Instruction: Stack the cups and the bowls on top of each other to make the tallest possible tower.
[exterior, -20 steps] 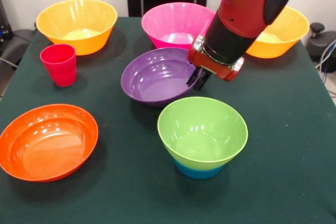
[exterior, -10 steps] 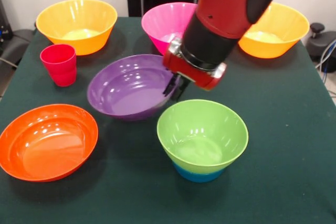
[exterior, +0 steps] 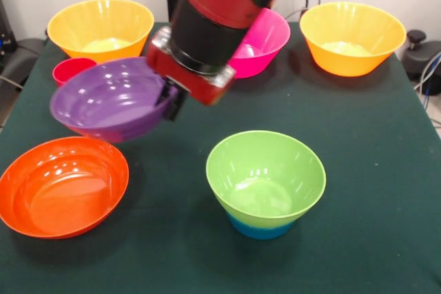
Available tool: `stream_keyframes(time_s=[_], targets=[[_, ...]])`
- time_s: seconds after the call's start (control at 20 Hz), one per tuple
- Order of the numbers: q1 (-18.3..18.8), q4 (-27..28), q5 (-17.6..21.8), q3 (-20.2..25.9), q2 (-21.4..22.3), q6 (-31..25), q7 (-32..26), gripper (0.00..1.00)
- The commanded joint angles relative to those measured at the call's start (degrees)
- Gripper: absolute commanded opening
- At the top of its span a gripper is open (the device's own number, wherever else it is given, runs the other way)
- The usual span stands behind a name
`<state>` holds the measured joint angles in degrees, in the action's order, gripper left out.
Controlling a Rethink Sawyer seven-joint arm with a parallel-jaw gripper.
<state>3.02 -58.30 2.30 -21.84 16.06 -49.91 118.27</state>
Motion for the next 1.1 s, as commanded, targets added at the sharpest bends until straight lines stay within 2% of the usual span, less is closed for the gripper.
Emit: stream_keyframes(time_s=[0.05,0.2,0.4,0.6,0.85,1.1], targets=[[2.6,-4.6,5.2,7.1,2.7,-4.2,-14.6,0.00],[2.6,-6.0,5.6,7.6,4.2,-4.6,-14.2,0.00],[1.8,-4.3,5.6,7.3,5.4,-8.6,-13.1,0.00],[0.7,2.0,5.6,6.5,4.9,-16.3,-12.3,0.00],[0.0,12.5,5.6,5.4,1.1,-24.2,-9.6,0.00],[-0.2,20.9,5.0,4.8,-2.2,-31.2,-7.1,0.00]])
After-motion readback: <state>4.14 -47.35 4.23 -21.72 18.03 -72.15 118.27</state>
